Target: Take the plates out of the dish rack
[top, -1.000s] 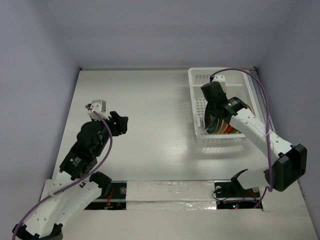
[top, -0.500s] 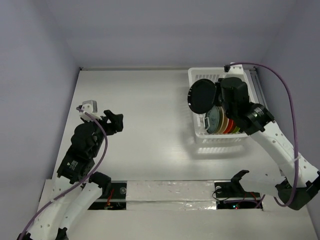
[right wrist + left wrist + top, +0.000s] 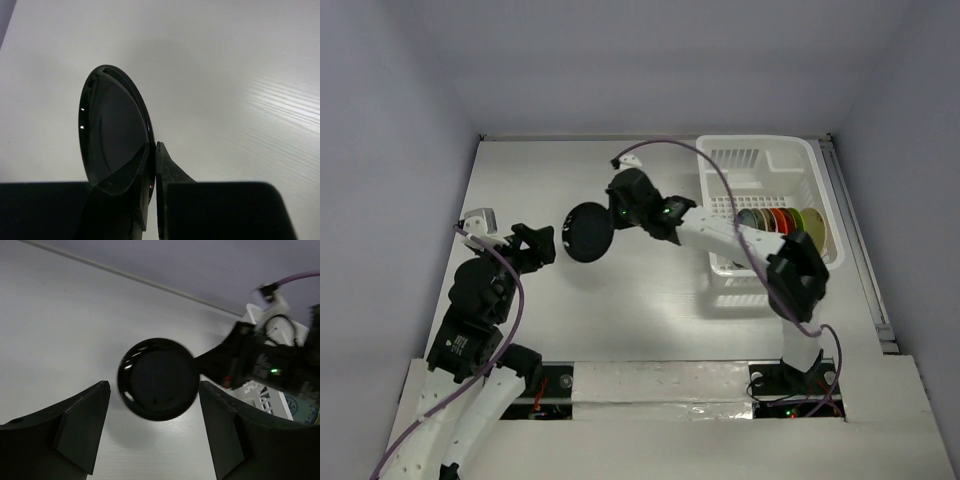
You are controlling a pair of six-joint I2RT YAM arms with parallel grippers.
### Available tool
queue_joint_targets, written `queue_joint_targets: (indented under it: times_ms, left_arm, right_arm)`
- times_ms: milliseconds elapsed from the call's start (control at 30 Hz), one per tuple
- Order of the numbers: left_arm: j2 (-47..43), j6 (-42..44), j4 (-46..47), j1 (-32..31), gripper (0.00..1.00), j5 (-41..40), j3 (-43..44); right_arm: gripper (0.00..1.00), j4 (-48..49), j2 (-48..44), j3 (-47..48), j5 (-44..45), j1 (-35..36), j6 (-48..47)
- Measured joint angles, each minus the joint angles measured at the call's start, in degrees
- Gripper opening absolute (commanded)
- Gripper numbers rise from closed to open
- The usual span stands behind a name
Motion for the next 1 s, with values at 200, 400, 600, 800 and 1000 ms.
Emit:
queue_joint_targets:
  times_ms: [200, 400, 600, 800, 1000]
  left_arm:
    - [-0.2, -0.2, 0.1, 0.2, 0.69, -0.2, 0.0]
    - [-0.2, -0.2, 0.1, 0.3, 0.69, -0.1, 0.0]
    - [0.0, -0.2, 0.1, 0.6, 0.69, 0.0, 0.0]
    - [0.0, -0.2, 0.2, 0.6, 0.69, 0.1, 0.0]
    - [0.5, -0.2, 0.2, 0.6, 0.62, 0.2, -0.1]
  right_arm:
    - [0.00, 3.1, 15.0, 7.9, -4.3, 2.6, 4.7]
    - [0.17, 4.5, 20.9, 8.2, -5.7, 2.1, 8.2]
    - [0.54, 4.6, 23.3, 8.7, -6.5, 1.8, 9.9]
    - [0.61, 4.6, 18.4, 5.9, -6.0, 1.9, 8.7]
    - [0.00, 3.8, -4.6, -7.8, 1.0, 1.4, 5.0]
